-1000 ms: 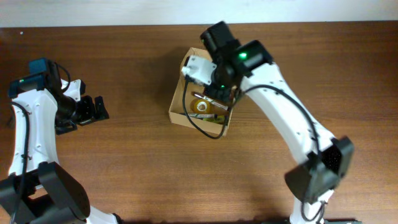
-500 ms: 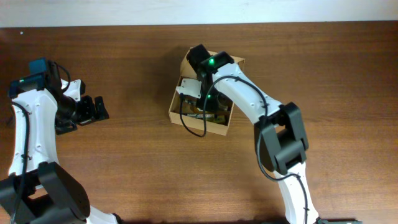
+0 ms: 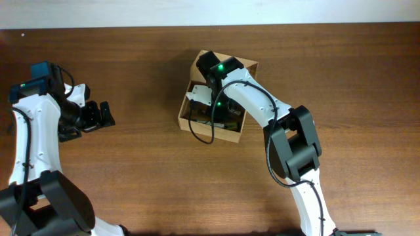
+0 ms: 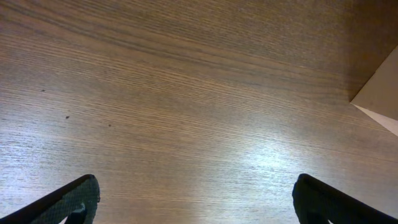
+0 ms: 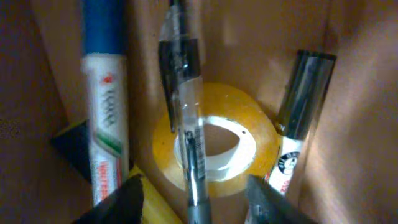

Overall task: Pack container
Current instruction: 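Carry the clear pen into the box and open the right gripper, then move the right gripper back and grasp the blue pen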

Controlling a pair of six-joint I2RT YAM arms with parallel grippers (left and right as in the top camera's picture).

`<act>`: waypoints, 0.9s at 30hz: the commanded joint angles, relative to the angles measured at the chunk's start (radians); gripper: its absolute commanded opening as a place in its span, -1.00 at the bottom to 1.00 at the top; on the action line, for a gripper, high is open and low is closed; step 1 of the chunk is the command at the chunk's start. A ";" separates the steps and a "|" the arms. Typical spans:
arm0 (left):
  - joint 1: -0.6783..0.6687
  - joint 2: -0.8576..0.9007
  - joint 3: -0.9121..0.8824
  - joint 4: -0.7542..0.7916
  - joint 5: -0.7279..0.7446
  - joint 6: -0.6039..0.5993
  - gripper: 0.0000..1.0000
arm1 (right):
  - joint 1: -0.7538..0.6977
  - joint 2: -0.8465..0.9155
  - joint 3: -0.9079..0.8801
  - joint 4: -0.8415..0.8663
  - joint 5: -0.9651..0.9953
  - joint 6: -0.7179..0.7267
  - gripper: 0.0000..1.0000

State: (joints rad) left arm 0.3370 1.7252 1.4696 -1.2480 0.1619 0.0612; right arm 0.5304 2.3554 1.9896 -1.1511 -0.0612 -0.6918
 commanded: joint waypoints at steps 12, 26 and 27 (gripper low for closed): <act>0.003 -0.019 -0.006 0.000 0.014 0.019 0.99 | -0.005 -0.475 0.010 0.006 0.114 0.107 -0.02; 0.003 -0.019 -0.006 0.000 0.014 0.019 0.99 | -0.344 -0.583 -0.149 -0.035 0.012 0.412 -0.17; 0.003 -0.019 -0.006 0.000 0.014 0.019 1.00 | -0.372 -0.583 -0.183 -0.044 0.013 0.440 -0.17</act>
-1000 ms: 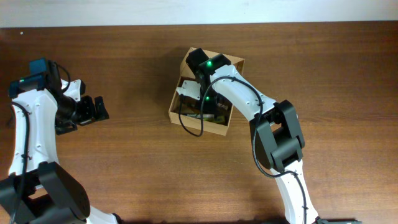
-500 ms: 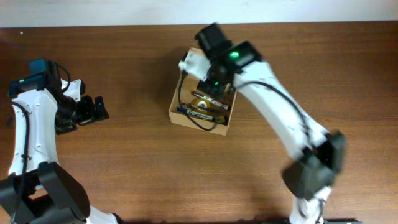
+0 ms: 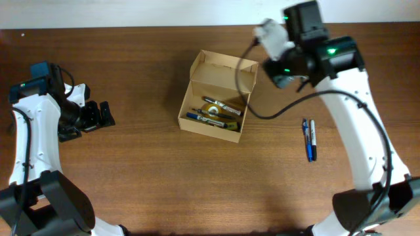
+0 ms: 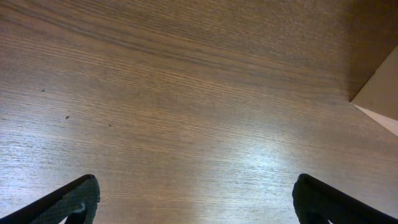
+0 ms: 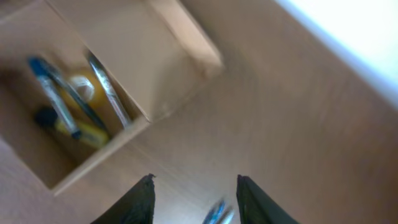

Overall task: Pack container
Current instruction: 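Move the right gripper back and grasp the blue pen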

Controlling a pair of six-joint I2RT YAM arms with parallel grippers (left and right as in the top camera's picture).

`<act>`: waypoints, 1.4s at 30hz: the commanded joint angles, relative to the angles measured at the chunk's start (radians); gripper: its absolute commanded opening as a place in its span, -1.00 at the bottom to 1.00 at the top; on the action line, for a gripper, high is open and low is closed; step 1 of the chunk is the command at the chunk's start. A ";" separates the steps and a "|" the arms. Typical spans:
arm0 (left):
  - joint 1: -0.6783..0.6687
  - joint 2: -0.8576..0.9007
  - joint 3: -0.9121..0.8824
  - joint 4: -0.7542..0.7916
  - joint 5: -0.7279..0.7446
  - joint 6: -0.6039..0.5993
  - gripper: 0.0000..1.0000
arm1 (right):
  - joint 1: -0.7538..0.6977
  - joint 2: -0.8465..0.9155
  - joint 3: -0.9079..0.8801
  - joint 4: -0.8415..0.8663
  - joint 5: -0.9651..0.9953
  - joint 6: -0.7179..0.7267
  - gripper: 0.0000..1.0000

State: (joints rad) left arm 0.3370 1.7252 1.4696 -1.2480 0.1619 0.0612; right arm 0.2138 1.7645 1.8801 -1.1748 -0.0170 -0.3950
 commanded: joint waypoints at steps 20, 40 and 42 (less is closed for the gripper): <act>0.003 -0.019 -0.006 0.000 0.014 0.019 1.00 | -0.346 0.009 -0.675 0.171 -0.032 0.382 -0.15; 0.003 -0.019 -0.006 0.000 0.014 0.019 1.00 | -0.345 0.009 -0.777 0.372 -0.039 0.404 -0.17; 0.003 -0.019 -0.006 0.000 0.015 0.019 1.00 | -0.345 0.011 -0.777 0.380 -0.039 0.404 -0.16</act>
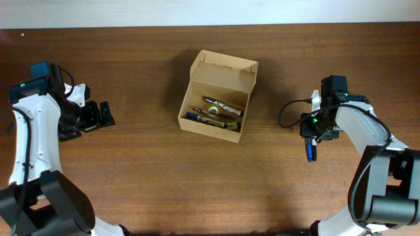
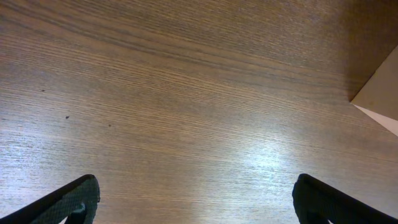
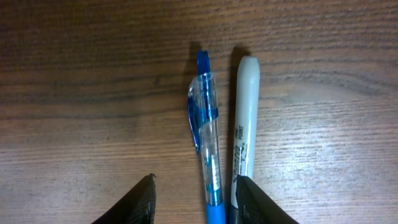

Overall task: Pack container
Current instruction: 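Move the right gripper back and grasp the blue pen, then carry the blue pen into the box and release it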

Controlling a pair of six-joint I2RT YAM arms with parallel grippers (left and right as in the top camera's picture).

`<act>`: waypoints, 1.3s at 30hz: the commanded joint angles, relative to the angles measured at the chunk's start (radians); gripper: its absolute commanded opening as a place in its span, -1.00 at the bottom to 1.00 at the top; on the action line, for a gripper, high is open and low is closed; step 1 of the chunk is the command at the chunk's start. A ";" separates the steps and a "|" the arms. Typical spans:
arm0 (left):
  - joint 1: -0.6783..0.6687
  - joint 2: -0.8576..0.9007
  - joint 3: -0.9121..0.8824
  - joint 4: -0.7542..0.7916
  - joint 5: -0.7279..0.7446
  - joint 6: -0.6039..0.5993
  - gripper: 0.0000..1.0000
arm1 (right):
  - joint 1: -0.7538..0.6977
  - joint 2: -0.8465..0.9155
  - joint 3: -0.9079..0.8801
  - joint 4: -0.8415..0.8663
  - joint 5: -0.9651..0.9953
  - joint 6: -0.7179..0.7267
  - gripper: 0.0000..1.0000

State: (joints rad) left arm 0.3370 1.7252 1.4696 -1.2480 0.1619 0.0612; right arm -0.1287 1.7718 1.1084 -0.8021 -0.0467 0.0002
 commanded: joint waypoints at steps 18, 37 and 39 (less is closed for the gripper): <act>0.003 -0.019 -0.006 0.000 0.014 0.019 0.99 | -0.003 0.120 -0.005 0.022 -0.021 0.009 -0.57; 0.003 -0.019 -0.006 0.000 0.015 0.019 0.99 | 0.056 0.055 0.436 -0.251 -0.256 0.009 -0.93; 0.003 -0.019 -0.006 0.000 0.014 0.019 1.00 | 0.095 0.052 0.581 -0.327 -0.256 0.009 -0.92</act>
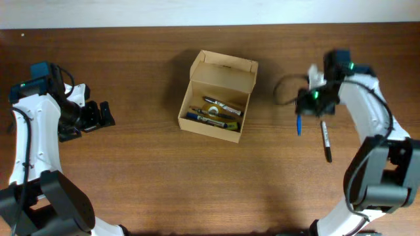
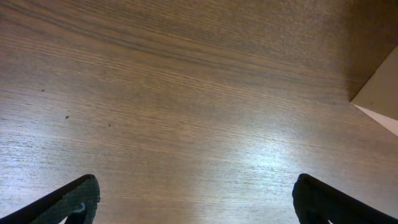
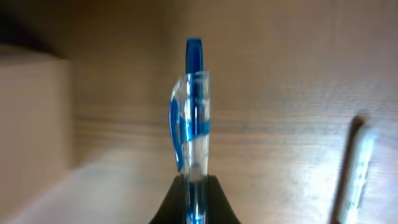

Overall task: Pack container
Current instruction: 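Carry the blue pen into the box and release it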

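Observation:
The open cardboard box [image 1: 237,69] sits mid-table with several pens, markers and a tape roll [image 1: 212,113] inside. My right gripper [image 1: 303,106] hovers right of the box, shut on a blue pen [image 3: 193,115] that points away from the wrist; the same blue pen [image 1: 298,123] hangs below the gripper in the overhead view. A grey-capped marker [image 1: 325,149] lies on the table further right, and that marker [image 3: 357,171] shows blurred at the wrist view's right edge. My left gripper [image 2: 196,202] rests far left, open over bare wood.
A corner of the box [image 2: 379,96] shows at the right of the left wrist view. The box side [image 3: 34,118] fills the left of the right wrist view. The wooden table [image 1: 164,190] spreads all round.
My right gripper was open low over the blue pen and marker lying side by side; now it is shut on the blue pen and stands higher and nearer the box. The marker stays down.
My right gripper was open inside the box over the pens and tape. Then it was up and away to the right of the box. Then it stood open over the two pens on the table. Now it holds the blue pen near the box. The left arm stayed still.

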Controlling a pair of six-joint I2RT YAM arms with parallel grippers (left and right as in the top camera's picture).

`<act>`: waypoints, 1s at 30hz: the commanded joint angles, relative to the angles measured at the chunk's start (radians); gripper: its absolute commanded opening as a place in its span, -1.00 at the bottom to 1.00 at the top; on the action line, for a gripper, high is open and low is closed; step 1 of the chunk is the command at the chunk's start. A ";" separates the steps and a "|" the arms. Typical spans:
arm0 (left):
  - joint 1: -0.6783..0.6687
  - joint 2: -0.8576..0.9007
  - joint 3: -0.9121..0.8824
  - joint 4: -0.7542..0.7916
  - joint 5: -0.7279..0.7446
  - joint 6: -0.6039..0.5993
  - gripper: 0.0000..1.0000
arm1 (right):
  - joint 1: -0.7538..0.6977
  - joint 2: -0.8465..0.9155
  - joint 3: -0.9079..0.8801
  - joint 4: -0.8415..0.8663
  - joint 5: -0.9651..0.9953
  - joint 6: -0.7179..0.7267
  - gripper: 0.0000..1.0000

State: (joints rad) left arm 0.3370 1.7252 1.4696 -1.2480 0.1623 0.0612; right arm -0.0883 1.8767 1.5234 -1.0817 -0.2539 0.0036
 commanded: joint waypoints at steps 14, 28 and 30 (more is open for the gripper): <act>0.003 -0.019 -0.006 0.000 0.014 0.019 1.00 | 0.544 -0.027 0.582 -0.187 0.117 -0.645 -0.92; 0.003 -0.019 -0.006 0.000 0.014 0.019 1.00 | 0.653 0.304 0.554 -0.098 0.136 -0.864 -0.92; 0.003 -0.019 -0.006 0.000 0.014 0.019 1.00 | 0.644 0.358 0.554 -0.089 0.137 -0.864 -0.92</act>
State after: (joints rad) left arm 0.3370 1.7252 1.4696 -1.2480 0.1619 0.0612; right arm 0.5694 2.1834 2.0892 -1.1740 -0.1291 -0.8360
